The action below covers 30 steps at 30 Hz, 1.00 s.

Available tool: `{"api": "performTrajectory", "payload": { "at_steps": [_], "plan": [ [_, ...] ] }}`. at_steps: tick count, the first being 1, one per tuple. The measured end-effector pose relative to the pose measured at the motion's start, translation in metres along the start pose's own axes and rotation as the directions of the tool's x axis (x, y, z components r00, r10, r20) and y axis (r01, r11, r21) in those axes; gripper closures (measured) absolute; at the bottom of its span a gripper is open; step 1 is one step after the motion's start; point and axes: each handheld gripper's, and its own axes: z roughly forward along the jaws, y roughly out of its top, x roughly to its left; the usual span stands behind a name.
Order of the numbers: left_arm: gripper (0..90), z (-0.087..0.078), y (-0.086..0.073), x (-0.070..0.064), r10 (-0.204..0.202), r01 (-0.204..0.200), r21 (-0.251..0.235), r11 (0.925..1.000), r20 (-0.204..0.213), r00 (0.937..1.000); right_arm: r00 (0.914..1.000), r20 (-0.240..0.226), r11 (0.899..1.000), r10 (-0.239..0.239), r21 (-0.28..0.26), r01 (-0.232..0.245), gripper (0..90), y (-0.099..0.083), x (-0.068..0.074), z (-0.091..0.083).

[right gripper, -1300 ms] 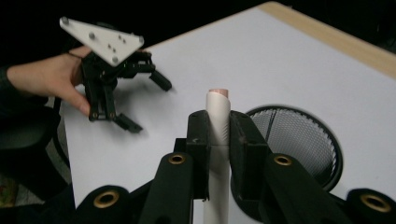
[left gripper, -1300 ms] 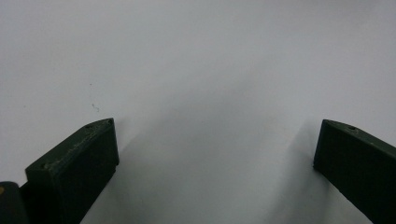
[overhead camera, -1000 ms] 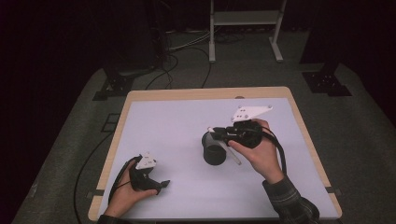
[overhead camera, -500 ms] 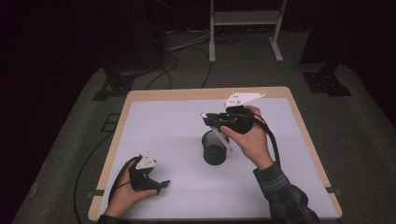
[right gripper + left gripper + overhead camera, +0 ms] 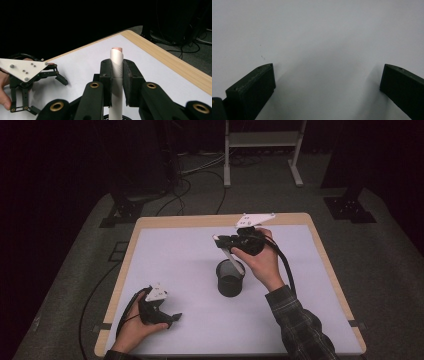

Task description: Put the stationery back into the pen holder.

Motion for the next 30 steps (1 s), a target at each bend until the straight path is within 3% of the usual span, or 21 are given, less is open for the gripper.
{"api": "performTrajectory", "payload": {
  "at_steps": [17, 30],
  "plan": [
    [0.0, 0.0, 0.0, 0.0, -0.001, 0.001, -0.004, 1.0, -0.001, 1.0, 0.9999, -0.011, 1.0, 0.01, 0.019, -0.009, 77.7, -0.013, -0.009, 0.031],
    [0.0, 0.001, 0.0, 0.0, -0.004, 0.004, -0.007, 1.0, -0.002, 1.0, 0.9995, -0.03, 0.999, 0.01, 0.052, -0.009, 77.7, -0.027, -0.007, 0.041]
  ]
}}
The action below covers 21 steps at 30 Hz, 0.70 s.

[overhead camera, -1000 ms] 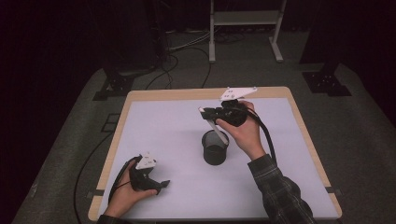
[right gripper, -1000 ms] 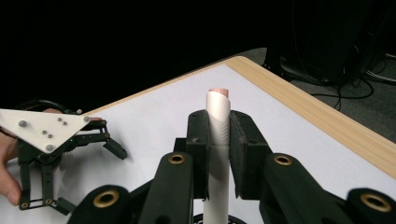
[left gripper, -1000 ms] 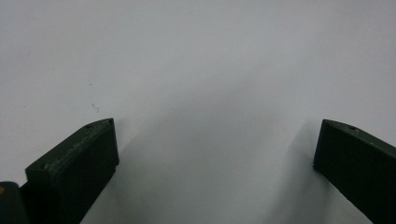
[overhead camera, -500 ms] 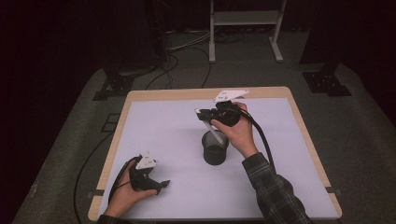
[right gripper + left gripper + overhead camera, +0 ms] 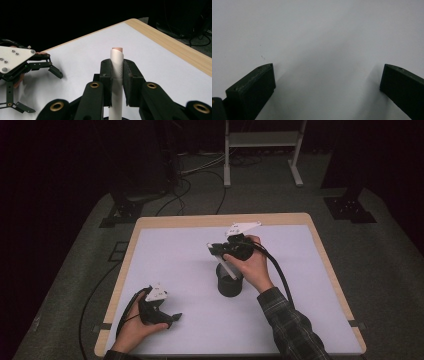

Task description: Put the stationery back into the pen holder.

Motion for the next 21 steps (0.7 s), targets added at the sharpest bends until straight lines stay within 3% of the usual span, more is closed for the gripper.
{"api": "performTrajectory", "payload": {
  "at_steps": [21],
  "plan": [
    [0.0, 0.0, 0.0, 0.0, 0.003, -0.003, 0.006, 1.0, 0.0, 1.0, 1.0, 0.0, 1.0, 0.006, 0.021, -0.006, 77.6, -0.021, -0.003, -0.009]
  ]
}}
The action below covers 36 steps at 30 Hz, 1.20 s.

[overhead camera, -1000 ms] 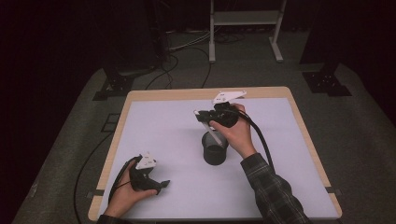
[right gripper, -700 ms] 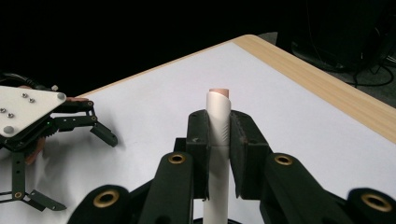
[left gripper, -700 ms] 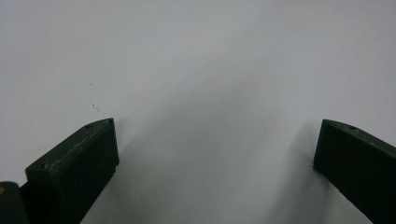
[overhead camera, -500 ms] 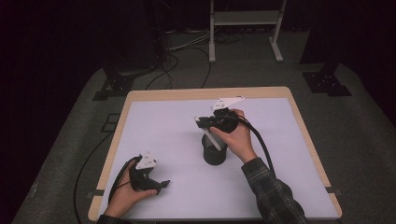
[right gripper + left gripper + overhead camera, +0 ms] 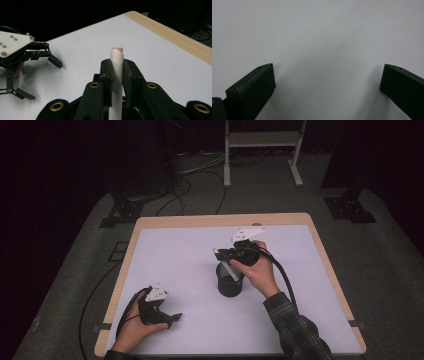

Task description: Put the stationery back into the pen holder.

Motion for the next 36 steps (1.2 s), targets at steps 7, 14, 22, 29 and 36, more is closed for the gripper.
{"api": "performTrajectory", "payload": {
  "at_steps": [7, 14, 22, 29, 36],
  "plan": [
    [0.0, 0.0, 0.0, 0.0, 0.0, 0.0, 0.0, 1.0, 0.0, 1.0, 1.0, 0.0, 1.0, -0.001, 0.008, 0.001, 77.5, -0.002, 0.0, 0.0],
    [0.0, 0.0, 0.0, 0.0, 0.0, 0.0, 0.001, 1.0, 0.0, 1.0, 1.0, -0.005, 1.0, 0.002, 0.015, -0.002, 77.3, -0.007, 0.0, 0.004],
    [0.0, 0.0, 0.0, 0.0, 0.0, 0.0, 0.001, 1.0, 0.0, 1.0, 1.0, -0.004, 1.0, 0.007, 0.023, -0.007, 77.1, -0.011, -0.001, 0.004],
    [0.0, 0.0, 0.0, 0.0, 0.001, -0.001, 0.001, 1.0, 0.0, 1.0, 0.9999, 0.0, 1.0, 0.011, 0.022, -0.011, 71.6, -0.011, -0.001, 0.0],
    [0.0, 0.0, 0.0, 0.0, 0.001, -0.001, 0.001, 1.0, 0.0, 1.0, 0.9999, 0.006, 1.0, 0.01, 0.023, -0.01, 69.0, -0.012, -0.001, -0.009]
  ]
}}
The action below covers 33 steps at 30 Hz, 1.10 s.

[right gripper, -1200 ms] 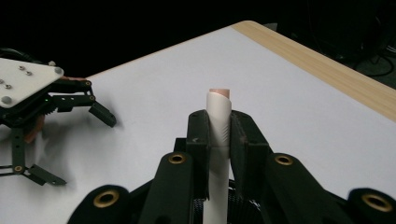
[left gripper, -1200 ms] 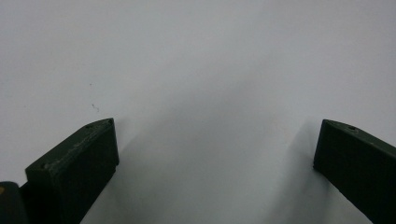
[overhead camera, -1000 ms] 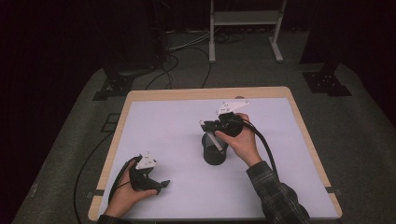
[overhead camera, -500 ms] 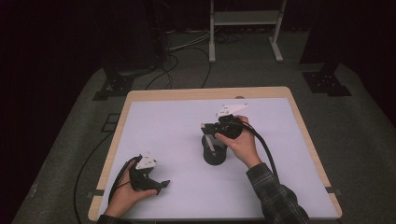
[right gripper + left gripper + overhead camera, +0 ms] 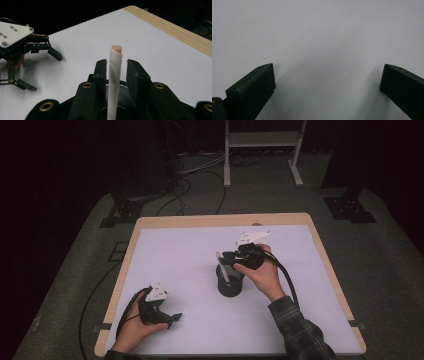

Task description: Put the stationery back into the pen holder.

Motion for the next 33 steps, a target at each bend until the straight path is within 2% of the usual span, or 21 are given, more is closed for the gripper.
{"api": "performTrajectory", "payload": {
  "at_steps": [11, 19, 20, 21, 29, 33],
  "plan": [
    [0.0, 0.0, 0.0, 0.0, -0.001, 0.001, -0.001, 1.0, 0.0, 1.0, 0.9994, 0.033, 1.0, -0.008, 0.028, 0.007, 63.5, -0.008, -0.002, -0.022],
    [0.0, 0.0, 0.0, 0.0, -0.001, 0.001, 0.0, 1.0, 0.0, 1.0, 0.9977, 0.068, 0.999, 0.007, 0.047, -0.01, 50.6, -0.024, -0.009, -0.043],
    [0.0, 0.0, 0.0, 0.0, -0.001, 0.001, 0.0, 1.0, 0.0, 1.0, 0.9968, 0.08, 0.999, -0.002, 0.045, -0.002, 45.1, -0.029, -0.01, -0.049],
    [0.0, 0.0, 0.0, 0.0, -0.001, 0.001, 0.0, 1.0, 0.0, 1.0, 0.9965, 0.083, 0.999, 0.004, 0.041, -0.007, 43.4, -0.031, -0.01, -0.053],
    [0.0, 0.0, 0.0, 0.0, -0.005, 0.005, -0.003, 1.0, 0.001, 1.0, 0.9927, 0.118, 1.0, 0.024, 0.017, -0.027, 36.1, -0.048, -0.011, -0.078],
    [0.0, 0.0, 0.0, 0.0, -0.007, 0.007, -0.004, 1.0, 0.001, 1.0, 0.99, 0.138, 0.999, 0.029, 0.034, -0.034, 34.0, -0.06, -0.012, -0.088]
  ]
}}
